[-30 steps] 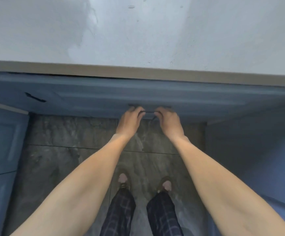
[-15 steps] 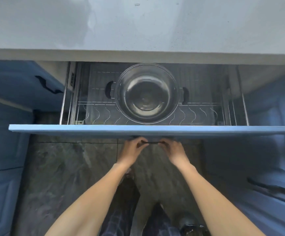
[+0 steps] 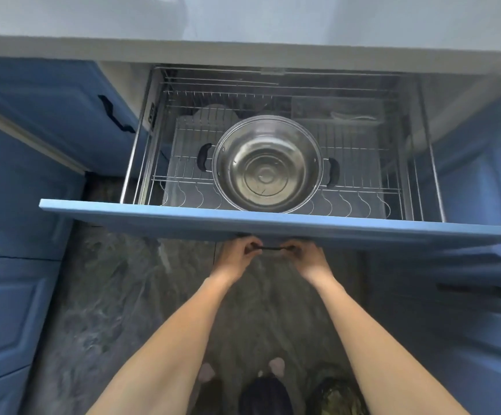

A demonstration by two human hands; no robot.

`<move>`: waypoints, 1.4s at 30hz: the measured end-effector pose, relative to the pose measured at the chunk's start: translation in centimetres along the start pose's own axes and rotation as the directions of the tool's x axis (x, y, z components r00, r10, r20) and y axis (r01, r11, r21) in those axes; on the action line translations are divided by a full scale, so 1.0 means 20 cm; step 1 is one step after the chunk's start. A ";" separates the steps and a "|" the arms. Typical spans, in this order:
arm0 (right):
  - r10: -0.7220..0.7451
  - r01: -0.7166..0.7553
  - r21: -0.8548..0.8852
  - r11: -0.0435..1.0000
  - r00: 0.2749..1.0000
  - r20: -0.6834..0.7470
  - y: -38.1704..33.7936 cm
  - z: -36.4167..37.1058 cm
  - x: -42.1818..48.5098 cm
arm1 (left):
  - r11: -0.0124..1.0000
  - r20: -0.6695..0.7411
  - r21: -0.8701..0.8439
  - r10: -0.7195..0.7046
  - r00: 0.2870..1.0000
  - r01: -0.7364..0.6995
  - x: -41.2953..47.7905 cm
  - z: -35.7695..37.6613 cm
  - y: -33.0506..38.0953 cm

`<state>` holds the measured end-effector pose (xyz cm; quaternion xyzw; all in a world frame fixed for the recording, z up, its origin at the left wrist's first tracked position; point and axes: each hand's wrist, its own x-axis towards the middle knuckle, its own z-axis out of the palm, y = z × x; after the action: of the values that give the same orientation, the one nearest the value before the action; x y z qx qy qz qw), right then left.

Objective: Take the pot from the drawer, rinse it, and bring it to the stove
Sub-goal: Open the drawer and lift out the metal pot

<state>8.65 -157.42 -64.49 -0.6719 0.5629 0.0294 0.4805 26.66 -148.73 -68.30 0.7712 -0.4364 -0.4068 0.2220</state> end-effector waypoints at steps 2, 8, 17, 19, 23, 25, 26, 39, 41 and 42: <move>-0.004 0.004 0.004 1.000 1.000 -0.003 0.03 0.03 -0.03 | 1.000 0.002 -0.004 0.012 1.000 -0.012 -0.04 0.03 -0.03; 0.004 -0.002 0.025 1.000 0.998 -0.060 0.12 0.10 -0.13 | 0.999 0.008 -0.039 0.017 1.000 -0.017 -0.14 0.08 -0.08; 0.011 -0.016 -0.051 0.999 0.994 -0.105 0.08 0.17 -0.22 | 0.944 0.231 0.311 0.041 0.972 -0.114 -0.31 -0.08 -0.03; -0.005 0.001 -0.086 0.996 0.999 -0.044 0.05 0.16 -0.31 | 0.957 0.182 0.256 0.093 0.979 -0.138 -0.42 -0.13 0.04; -0.072 0.068 0.087 0.994 0.996 0.043 -0.03 -0.07 -0.69 | 0.971 0.041 0.068 0.226 0.973 -0.228 -0.80 -0.40 0.23; -0.140 0.136 0.181 0.974 0.990 0.012 -0.11 -0.28 -0.88 | 0.971 -0.072 -0.027 0.235 0.969 -0.237 -0.93 -0.61 0.34; -0.161 0.163 0.201 0.966 0.987 -0.029 -0.16 -0.39 -0.94 | 0.970 -0.125 -0.054 0.231 0.965 -0.239 -0.96 -0.72 0.40; -0.078 0.077 -0.036 0.996 0.997 -0.025 -0.49 -1.07 -0.34 | 0.943 0.035 0.330 0.026 0.999 -0.036 -0.09 -1.30 0.58; -0.027 0.026 -0.058 0.998 1.000 -0.009 -0.44 -1.04 -0.19 | 0.941 0.066 0.338 -0.011 0.998 -0.012 0.08 -1.29 0.48; -0.002 0.001 -0.057 0.998 1.000 -0.012 -0.41 -1.02 -0.11 | 0.940 0.068 0.342 -0.025 0.997 0.000 0.17 -1.28 0.42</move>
<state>4.16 -170.41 -47.24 -0.6859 0.5641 0.0409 0.4578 44.57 -156.25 -49.23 0.7859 -0.5031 -0.3535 0.0663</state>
